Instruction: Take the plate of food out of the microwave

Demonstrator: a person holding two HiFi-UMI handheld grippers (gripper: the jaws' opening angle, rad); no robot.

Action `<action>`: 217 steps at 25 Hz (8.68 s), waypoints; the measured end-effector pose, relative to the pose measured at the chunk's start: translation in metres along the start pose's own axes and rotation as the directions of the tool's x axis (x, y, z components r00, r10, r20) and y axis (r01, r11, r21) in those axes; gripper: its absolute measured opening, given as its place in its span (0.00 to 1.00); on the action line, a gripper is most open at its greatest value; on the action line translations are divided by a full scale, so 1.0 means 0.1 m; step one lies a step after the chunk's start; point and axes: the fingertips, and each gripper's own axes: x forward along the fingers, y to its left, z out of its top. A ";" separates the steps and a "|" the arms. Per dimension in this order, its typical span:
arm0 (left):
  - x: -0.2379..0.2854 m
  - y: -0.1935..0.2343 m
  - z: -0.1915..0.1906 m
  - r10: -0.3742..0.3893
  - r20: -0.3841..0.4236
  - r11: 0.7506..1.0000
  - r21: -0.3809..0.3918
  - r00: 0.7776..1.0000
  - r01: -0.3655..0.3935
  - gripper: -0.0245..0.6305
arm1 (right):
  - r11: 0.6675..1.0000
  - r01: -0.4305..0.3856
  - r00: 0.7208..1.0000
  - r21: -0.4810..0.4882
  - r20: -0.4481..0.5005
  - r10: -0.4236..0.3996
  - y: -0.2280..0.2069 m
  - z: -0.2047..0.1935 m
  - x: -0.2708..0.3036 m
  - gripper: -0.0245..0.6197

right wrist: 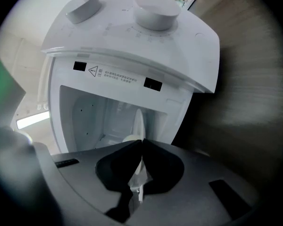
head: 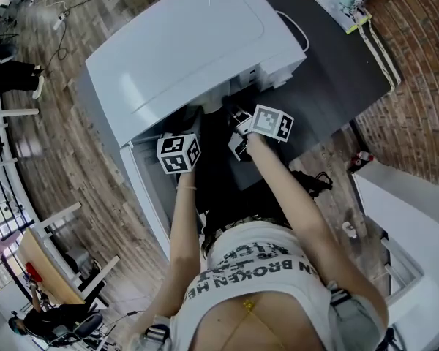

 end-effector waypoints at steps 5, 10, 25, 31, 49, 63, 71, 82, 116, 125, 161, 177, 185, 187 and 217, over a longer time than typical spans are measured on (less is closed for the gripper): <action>0.09 -0.12 0.06 -0.030 -0.016 0.998 0.046 0.999 0.031 0.36 | 0.999 0.018 1.000 0.033 -0.008 -0.017 -0.05 -0.08 -0.02 0.06; 0.11 -0.11 0.02 -0.034 -0.030 0.998 0.042 0.999 0.035 0.36 | 0.998 0.032 0.999 -0.055 -0.041 -0.034 -0.07 -0.16 -0.02 0.08; -0.29 -0.01 -0.13 0.106 0.023 0.994 -0.045 0.994 -0.104 0.36 | 0.991 -0.107 0.985 -0.083 -0.147 0.094 -0.02 -0.23 0.11 0.11; -0.43 -0.02 -0.23 0.051 0.157 0.882 -0.471 0.986 0.029 0.36 | 0.990 -0.135 0.979 0.033 -0.149 0.139 -0.04 -0.27 0.10 0.06; -0.17 0.06 -0.37 0.027 0.353 0.521 -0.804 0.935 0.288 0.20 | 0.986 -0.104 0.978 0.134 -0.164 0.125 -0.14 -0.38 -0.01 0.06; -0.13 0.02 -0.38 0.020 0.392 0.387 -0.851 0.920 0.355 0.06 | 0.997 -0.065 0.978 -0.051 -0.200 0.053 -0.15 -0.37 -0.02 0.09; -0.17 -0.04 -0.42 0.011 0.379 0.260 -0.895 0.925 0.363 0.06 | 0.992 -0.070 0.992 -0.104 -0.114 0.058 -0.08 -0.11 0.00 0.15; -0.26 -0.09 -0.42 -0.017 0.377 0.309 -0.879 0.926 0.363 0.06 | 0.994 -0.103 0.989 -0.022 -0.112 0.100 -0.11 -0.07 0.00 0.06; -0.87 -1.14 -0.39 0.064 0.437 0.287 -0.869 0.897 0.403 0.06 | 0.988 -0.139 0.962 -0.074 -0.247 0.117 0.21 -0.04 -1.09 0.06; -1.29 -1.52 -0.28 0.128 0.451 0.267 -0.873 0.883 0.408 0.06 | 0.981 -0.181 0.933 -0.076 -0.329 0.147 0.48 -0.12 -1.49 0.06; -2.18 -2.10 0.61 0.177 0.575 0.370 -0.791 0.799 0.488 0.06 | 0.889 -0.435 0.870 -0.146 -0.322 0.373 1.75 0.08 -2.19 0.06; -2.24 -2.19 0.60 0.178 0.544 0.334 -0.817 0.820 0.470 0.06 | 0.919 -0.382 0.887 -0.097 -0.317 0.336 1.71 0.06 -2.28 0.06; -2.21 -2.22 0.50 0.184 0.528 0.308 -0.832 0.829 0.462 0.06 | 0.930 -0.359 0.892 -0.081 -0.323 0.316 1.60 0.02 -2.30 0.06; -2.21 -2.23 0.50 0.184 0.530 0.306 -0.831 0.828 0.464 0.06 | 0.930 -0.358 0.892 -0.085 -0.325 0.313 1.58 0.01 -2.31 0.06; -2.17 -2.19 0.44 0.182 0.523 0.291 -0.838 0.833 0.462 0.06 | 0.934 -0.345 0.893 -0.091 -0.337 0.297 1.52 -0.01 -2.26 0.06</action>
